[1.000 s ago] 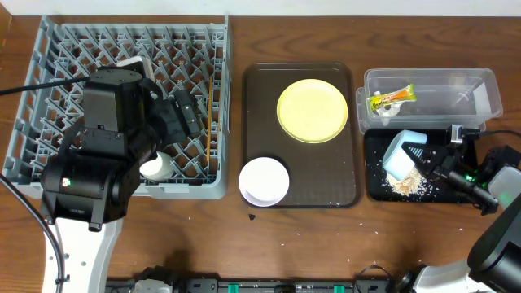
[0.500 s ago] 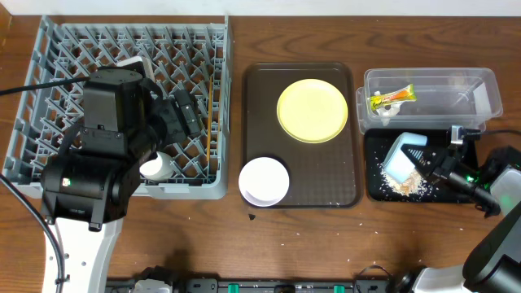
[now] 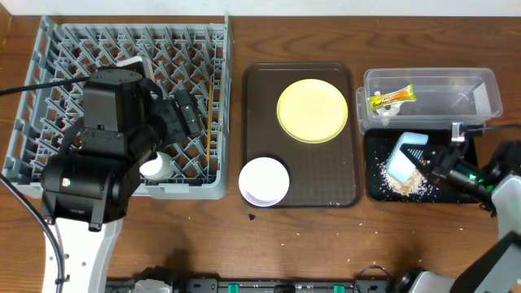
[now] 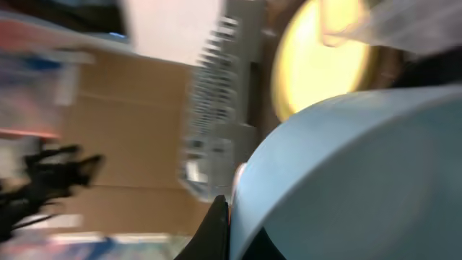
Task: Sort waste into correct bins and load items into the dishwasher
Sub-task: 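Carry the blue bowl right and tip the rice onto the black tray, then return the blue bowl to the brown tray with the right gripper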
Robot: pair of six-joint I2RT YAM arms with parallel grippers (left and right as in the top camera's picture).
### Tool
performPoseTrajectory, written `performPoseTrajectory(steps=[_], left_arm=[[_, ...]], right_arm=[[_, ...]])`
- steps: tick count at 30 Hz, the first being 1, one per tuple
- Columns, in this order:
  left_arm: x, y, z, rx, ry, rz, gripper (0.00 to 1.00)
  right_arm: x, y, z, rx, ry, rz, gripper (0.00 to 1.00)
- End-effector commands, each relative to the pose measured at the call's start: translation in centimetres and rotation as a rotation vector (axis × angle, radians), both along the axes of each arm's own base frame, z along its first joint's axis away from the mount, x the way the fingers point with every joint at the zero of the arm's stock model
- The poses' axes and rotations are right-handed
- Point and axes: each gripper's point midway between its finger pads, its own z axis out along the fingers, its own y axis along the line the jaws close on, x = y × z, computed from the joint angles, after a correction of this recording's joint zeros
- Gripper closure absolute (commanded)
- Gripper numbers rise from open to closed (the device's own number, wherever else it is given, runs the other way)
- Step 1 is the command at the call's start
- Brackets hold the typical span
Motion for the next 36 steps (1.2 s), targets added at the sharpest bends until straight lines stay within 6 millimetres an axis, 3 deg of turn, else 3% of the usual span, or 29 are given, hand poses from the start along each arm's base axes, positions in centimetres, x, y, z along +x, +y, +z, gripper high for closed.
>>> performPoseTrajectory(steps=[1, 5, 9, 13, 16, 19, 21, 25, 27, 28, 31, 34, 36], left_arm=[[0.1, 0.3, 0.3, 0.009, -0.007, 0.007, 0.08], [0.1, 0.3, 0.3, 0.009, -0.007, 0.007, 0.08], [0.1, 0.3, 0.3, 0.009, -0.007, 0.007, 0.08], [0.1, 0.3, 0.3, 0.009, -0.007, 0.007, 0.08], [0.1, 0.3, 0.3, 0.009, -0.007, 0.007, 0.07], [0.1, 0.3, 0.3, 0.009, -0.007, 0.007, 0.07], [0.1, 0.3, 0.3, 0.009, -0.007, 0.007, 0.08], [0.1, 0.3, 0.3, 0.009, -0.007, 0.007, 0.07], [0.1, 0.3, 0.3, 0.008, -0.008, 0.007, 0.08], [0.1, 0.3, 0.3, 0.008, -0.008, 0.007, 0.07], [0.1, 0.3, 0.3, 0.008, -0.008, 0.007, 0.07], [0.0, 0.0, 0.3, -0.003, -0.005, -0.005, 0.07], [-0.6, -1.1, -0.1, -0.045, 0.025, -0.054, 0.07]], right_arm=[[-0.5, 1.0, 1.8, -0.152, -0.023, 0.040, 0.99], [-1.6, 4.4, 3.2, -0.331, -0.053, 0.160, 0.99], [-3.5, 9.2, 2.2, -0.522, -0.031, 0.312, 0.99], [-4.5, 12.4, -0.5, -0.768, 0.030, 0.377, 0.99], [-3.8, 13.5, -2.3, -1.003, 0.027, 0.326, 0.99], [-3.1, 15.1, -3.4, -1.134, -0.027, 0.320, 0.99], [-2.7, 16.8, -5.2, -1.192, -0.048, 0.361, 0.99], [-2.3, 16.0, -9.1, -1.308, 0.056, 0.364, 0.99], [-3.0, 16.7, -11.2, -1.279, 0.116, 0.435, 0.99], [-3.2, 16.8, -11.5, -1.273, 0.126, 0.447, 0.96], [-3.0, 16.9, -11.2, -1.266, 0.118, 0.437, 0.73], [-2.1, 17.6, -8.9, -1.212, 0.072, 0.398, 0.50], [-1.4, 17.5, -7.3, -1.194, 0.046, 0.365, 0.44]])
